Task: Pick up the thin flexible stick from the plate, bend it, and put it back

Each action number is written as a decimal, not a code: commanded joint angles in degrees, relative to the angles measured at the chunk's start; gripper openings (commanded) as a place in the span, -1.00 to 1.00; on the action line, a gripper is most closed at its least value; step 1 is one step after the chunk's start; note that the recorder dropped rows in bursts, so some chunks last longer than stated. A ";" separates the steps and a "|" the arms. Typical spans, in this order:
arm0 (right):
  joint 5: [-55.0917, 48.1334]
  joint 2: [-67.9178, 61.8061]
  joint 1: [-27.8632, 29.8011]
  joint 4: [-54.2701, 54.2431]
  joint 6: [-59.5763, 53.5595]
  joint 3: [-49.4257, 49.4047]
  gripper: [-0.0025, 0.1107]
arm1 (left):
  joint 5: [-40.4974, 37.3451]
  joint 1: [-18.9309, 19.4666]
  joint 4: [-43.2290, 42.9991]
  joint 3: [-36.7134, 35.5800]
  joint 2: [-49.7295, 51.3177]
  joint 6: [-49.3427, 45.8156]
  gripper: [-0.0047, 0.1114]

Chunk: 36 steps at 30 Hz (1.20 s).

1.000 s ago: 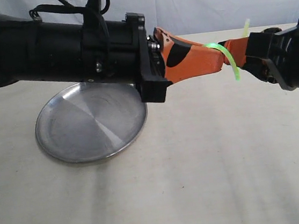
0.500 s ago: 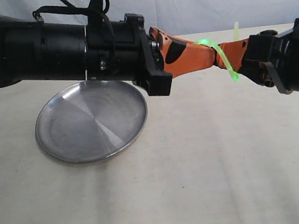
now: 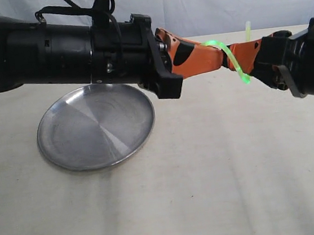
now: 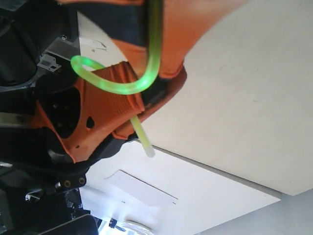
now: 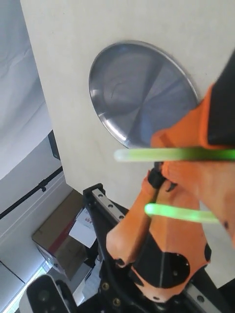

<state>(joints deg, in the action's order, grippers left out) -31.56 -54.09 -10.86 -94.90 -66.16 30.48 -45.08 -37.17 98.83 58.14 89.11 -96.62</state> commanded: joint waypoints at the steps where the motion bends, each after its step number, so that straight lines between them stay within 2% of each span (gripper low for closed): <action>1: -5.63 0.48 -0.63 -0.96 -1.15 0.08 -0.97 | 5.65 -0.11 1.12 0.04 0.58 1.80 -0.92; 4: -5.63 0.48 -0.63 -0.96 -1.15 0.08 -0.97 | 7.78 -0.11 1.12 0.04 0.58 3.23 -0.92; 21: -5.63 0.48 -0.63 -1.32 -1.48 0.08 -0.97 | 7.27 -0.11 1.12 0.04 2.09 4.53 -0.92; 32: -6.16 0.48 -0.63 -2.21 -3.54 -0.01 -0.97 | 1.84 -0.11 1.12 0.04 5.55 3.84 -0.92; 36: -6.52 -0.15 -0.63 -3.78 -5.34 -0.01 -0.97 | -3.14 -0.11 1.12 0.04 5.55 2.97 -0.92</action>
<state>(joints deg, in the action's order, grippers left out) -36.31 -53.74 -11.08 -98.00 -69.89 30.48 -43.66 -37.17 98.01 58.04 94.93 -93.44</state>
